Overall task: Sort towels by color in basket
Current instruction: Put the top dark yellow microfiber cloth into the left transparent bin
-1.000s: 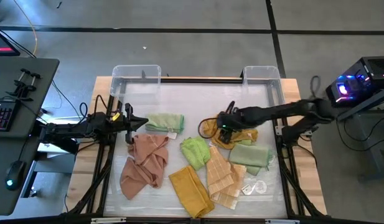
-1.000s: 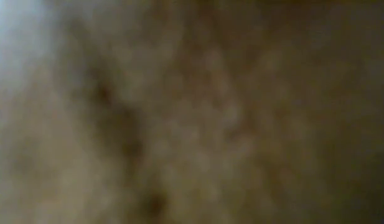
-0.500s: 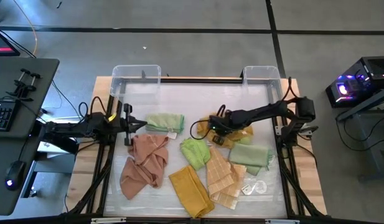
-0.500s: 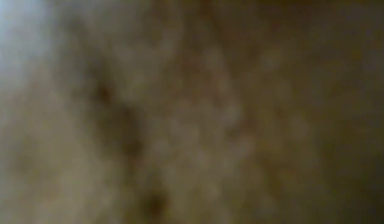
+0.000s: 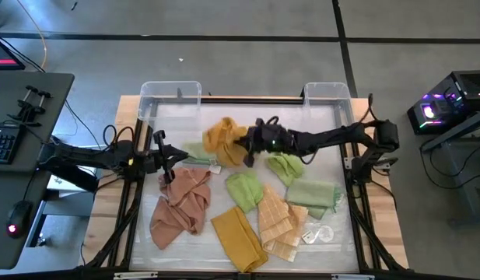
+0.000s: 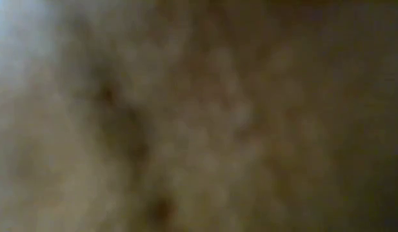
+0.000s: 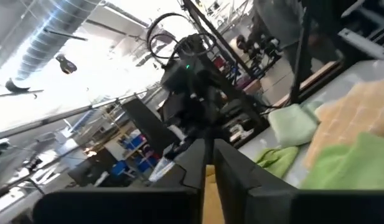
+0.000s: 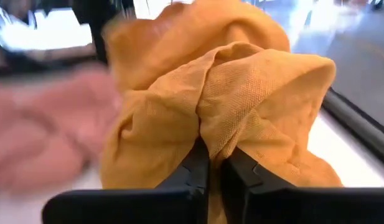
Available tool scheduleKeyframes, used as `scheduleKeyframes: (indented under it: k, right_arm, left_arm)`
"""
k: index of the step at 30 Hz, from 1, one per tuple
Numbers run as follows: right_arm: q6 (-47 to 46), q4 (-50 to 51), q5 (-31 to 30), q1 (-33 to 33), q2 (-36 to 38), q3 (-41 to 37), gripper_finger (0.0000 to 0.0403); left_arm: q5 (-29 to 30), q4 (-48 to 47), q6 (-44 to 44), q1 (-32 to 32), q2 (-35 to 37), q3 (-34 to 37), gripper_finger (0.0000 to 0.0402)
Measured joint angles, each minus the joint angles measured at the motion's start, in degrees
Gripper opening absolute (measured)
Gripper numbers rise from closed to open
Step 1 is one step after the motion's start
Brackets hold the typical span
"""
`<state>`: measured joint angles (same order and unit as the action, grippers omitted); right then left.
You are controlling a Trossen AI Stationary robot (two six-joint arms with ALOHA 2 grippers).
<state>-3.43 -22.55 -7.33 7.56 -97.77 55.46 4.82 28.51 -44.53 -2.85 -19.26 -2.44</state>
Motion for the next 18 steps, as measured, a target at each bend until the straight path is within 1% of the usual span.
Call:
scheduleKeyframes:
  k: [2, 7, 11, 13, 15, 18]
  right_arm:
    - [-2.17, -2.28, 1.31, 1.95, -0.84, -0.07, 0.0016]
    - [-9.61, -3.57, 1.4, 5.56, -1.28, -0.09, 0.0013]
    - [-10.68, -4.83, 2.1, 6.01, -2.01, -0.08, 0.0015]
    - [-10.68, -6.02, 3.98, 5.83, -2.72, -0.07, 0.0015]
    - [-10.69, -8.57, 7.23, 5.54, -3.86, -0.07, 0.0015]
    - [-10.6, -12.6, 11.81, 5.04, -5.15, -0.07, 0.0015]
  left_arm:
    - [0.17, 1.34, -1.63, 0.0, -3.06, -1.42, 0.0052]
    - [0.31, 2.96, -6.8, 0.19, -12.42, -5.51, 0.0123]
    - [0.31, 4.59, -10.14, 0.2, -21.54, -9.47, 0.0181]
    - [0.31, 5.22, -11.47, 0.2, -26.36, -11.63, 0.0207]
    - [0.39, 5.93, -12.68, 0.47, -31.18, -13.92, 0.0228]
    - [0.67, 6.26, -13.07, 1.61, -38.24, -17.31, 0.0248]
